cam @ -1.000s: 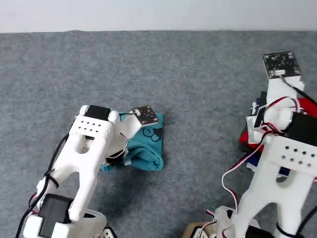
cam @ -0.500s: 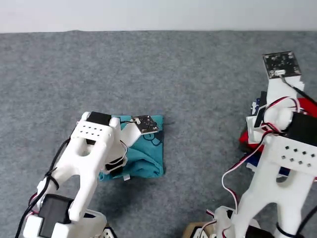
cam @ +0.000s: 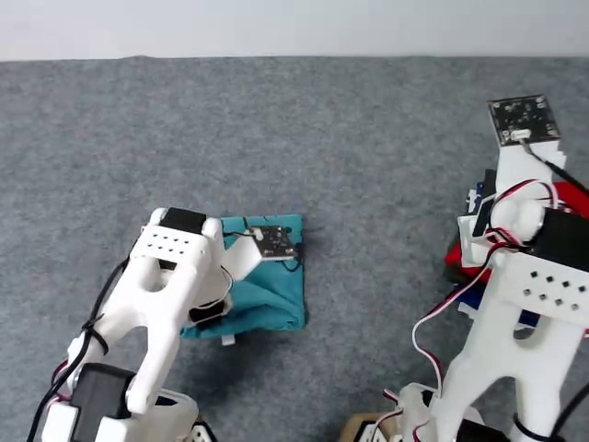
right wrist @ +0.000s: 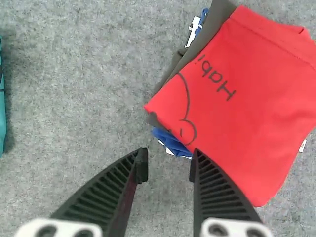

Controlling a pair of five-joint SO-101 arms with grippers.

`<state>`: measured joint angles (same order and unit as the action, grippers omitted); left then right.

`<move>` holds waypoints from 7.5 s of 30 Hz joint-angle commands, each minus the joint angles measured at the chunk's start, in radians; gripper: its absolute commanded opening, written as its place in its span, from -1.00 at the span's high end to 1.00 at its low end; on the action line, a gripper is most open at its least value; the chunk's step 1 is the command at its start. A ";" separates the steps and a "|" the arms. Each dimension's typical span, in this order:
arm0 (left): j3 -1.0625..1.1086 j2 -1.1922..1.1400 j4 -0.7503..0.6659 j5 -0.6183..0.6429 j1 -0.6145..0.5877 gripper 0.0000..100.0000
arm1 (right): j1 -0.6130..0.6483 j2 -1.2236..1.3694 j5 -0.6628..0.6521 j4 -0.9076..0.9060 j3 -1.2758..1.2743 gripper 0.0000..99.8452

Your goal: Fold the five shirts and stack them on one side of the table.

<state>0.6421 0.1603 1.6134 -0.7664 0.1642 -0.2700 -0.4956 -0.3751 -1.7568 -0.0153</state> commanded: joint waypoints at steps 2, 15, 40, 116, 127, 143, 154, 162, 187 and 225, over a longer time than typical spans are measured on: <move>-0.110 0.037 0.075 -0.054 -0.064 0.99 | -0.012 -0.030 -0.009 -0.038 0.008 0.69; -0.206 0.028 0.123 -0.184 -0.196 0.95 | -0.010 -0.025 -0.057 -0.038 0.008 0.69; -0.298 0.040 0.140 -0.181 -0.423 0.79 | 0.165 -0.021 -0.051 -0.038 0.006 0.69; -1.179 -0.763 -0.052 0.456 -0.279 0.99 | 0.166 0.062 -0.049 -0.038 0.005 0.70; -1.219 -0.465 0.143 0.526 -0.422 0.99 | 0.263 0.073 0.043 -0.038 0.003 0.70; -0.516 0.216 0.141 0.399 -0.901 0.99 | 0.806 0.303 0.661 -0.036 -0.075 0.70; -0.387 0.325 0.141 0.376 -1.054 0.99 | 0.992 0.518 0.931 0.185 -0.098 0.39; -0.384 0.325 0.141 0.382 -1.068 0.99 | 1.044 0.642 1.007 0.289 -0.098 0.08; -0.383 0.316 0.138 0.379 -1.063 0.99 | 1.109 0.969 1.039 0.415 -0.043 1.00; -0.308 0.316 0.138 0.377 -1.060 0.99 | 0.351 1.024 -0.681 0.162 0.669 0.72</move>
<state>0.3337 0.4565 1.7269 -0.3828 -0.8976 0.0721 0.5462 -1.0902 -1.5896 0.5953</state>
